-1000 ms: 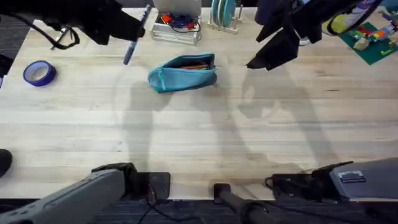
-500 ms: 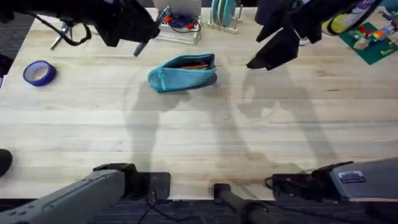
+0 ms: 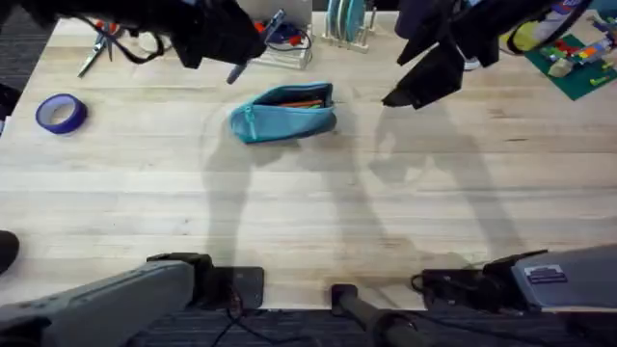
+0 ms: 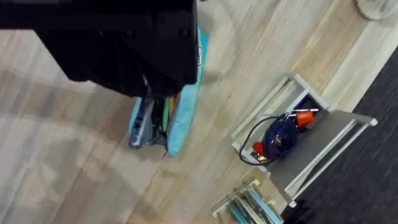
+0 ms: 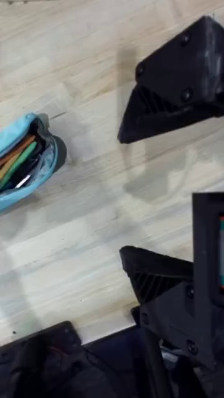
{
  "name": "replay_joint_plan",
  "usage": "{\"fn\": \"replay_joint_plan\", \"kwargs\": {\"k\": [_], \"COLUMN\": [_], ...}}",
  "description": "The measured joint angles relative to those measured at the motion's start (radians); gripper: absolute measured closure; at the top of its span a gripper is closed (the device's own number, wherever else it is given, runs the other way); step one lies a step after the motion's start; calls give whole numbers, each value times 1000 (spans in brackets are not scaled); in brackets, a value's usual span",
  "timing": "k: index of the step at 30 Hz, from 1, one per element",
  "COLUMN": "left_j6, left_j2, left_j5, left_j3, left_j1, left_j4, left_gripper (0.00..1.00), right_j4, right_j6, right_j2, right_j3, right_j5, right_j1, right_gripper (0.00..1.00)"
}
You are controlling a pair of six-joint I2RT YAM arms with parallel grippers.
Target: Unzip the bag, pick up the pens from the table one at a time and place them inside, then zip the bag closed.
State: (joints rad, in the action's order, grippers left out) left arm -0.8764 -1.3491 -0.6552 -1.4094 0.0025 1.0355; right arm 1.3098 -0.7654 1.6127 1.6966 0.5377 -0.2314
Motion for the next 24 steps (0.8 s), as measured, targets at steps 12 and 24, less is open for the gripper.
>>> {"fn": "replay_joint_plan", "kwargs": {"k": [12,24], "left_j6": [0,-11], "left_j2": [-90,-238], "left_j5": [-5,-3], "left_j3": [0,0], "left_j1": [-87,-97], "left_j4": [-30,-83], "left_gripper": [960,960], "right_j4": [0,0], "right_j6": [0,0], "right_j2": [0,0], "right_j3": [0,0], "right_j5": [0,0], "right_j1": [0,0], "right_gripper": [4,4]}}
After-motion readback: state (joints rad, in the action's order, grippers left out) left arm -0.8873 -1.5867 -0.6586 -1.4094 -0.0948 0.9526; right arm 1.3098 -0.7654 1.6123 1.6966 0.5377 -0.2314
